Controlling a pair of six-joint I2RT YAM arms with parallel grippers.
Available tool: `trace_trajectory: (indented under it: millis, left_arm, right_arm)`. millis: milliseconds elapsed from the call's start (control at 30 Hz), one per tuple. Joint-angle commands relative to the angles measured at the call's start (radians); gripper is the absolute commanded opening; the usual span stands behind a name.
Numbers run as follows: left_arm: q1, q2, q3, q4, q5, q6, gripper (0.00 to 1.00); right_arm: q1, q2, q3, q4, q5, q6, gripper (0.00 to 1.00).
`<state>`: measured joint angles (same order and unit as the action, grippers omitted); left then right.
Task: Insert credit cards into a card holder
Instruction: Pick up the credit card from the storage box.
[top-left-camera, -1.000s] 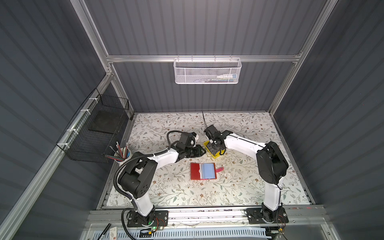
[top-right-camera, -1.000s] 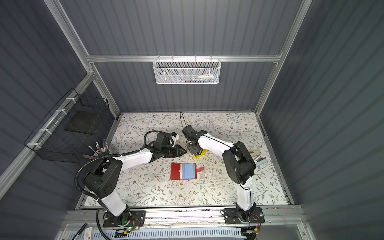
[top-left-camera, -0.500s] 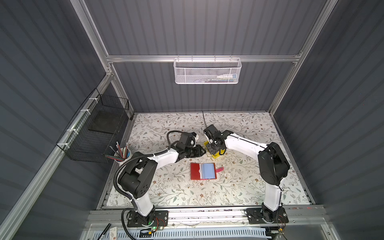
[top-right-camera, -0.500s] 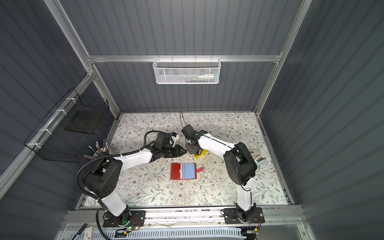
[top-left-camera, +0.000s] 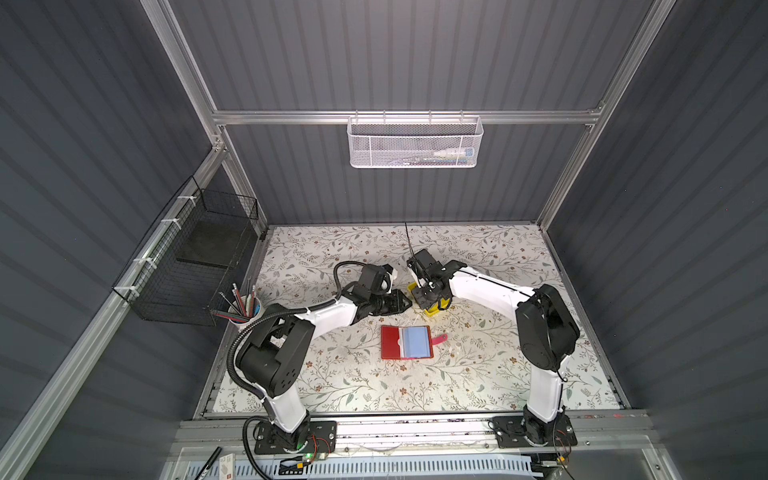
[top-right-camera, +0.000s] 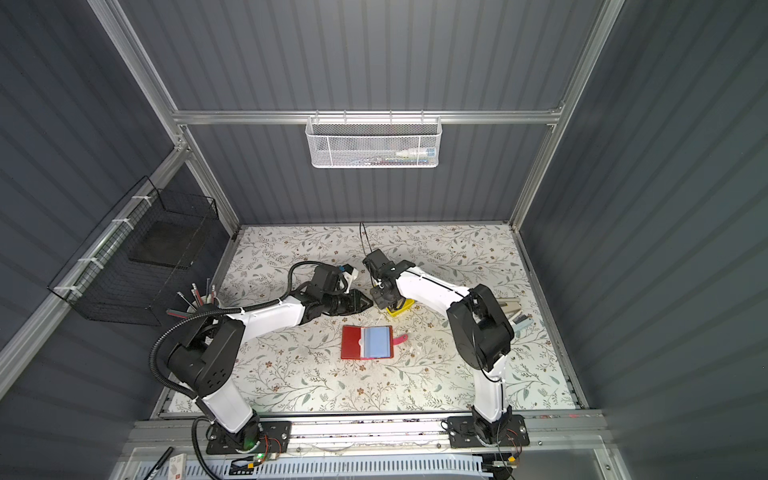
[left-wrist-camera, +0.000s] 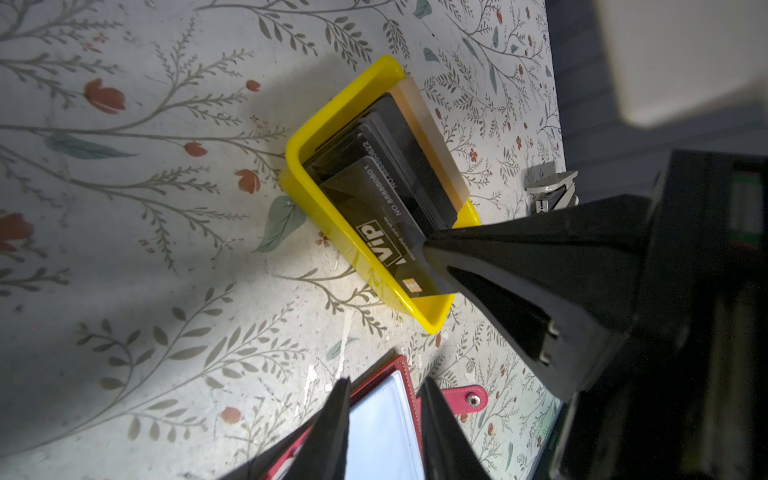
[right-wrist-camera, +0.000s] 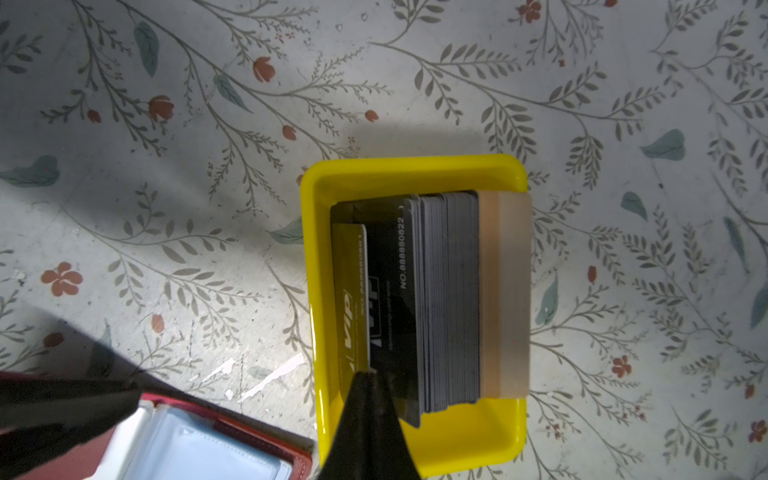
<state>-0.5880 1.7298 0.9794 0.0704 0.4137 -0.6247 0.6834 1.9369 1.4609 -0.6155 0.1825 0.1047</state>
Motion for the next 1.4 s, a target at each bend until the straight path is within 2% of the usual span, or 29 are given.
trace_trajectory:
  millis: [0,833,1367]
  left_arm:
    - [0.006,-0.031,-0.013,0.015,0.020,-0.003,0.31]
    - [0.007,-0.027,-0.022,0.025,0.022,-0.008,0.31]
    - [0.007,-0.025,-0.021,0.026,0.022,-0.006,0.31]
  right_arm:
    - [0.006,0.003,-0.001,-0.016,-0.009,0.012,0.03]
    - [0.007,0.030,0.003,-0.014,-0.037,0.009,0.07]
    - [0.009,0.046,0.004,-0.013,-0.042,0.005,0.13]
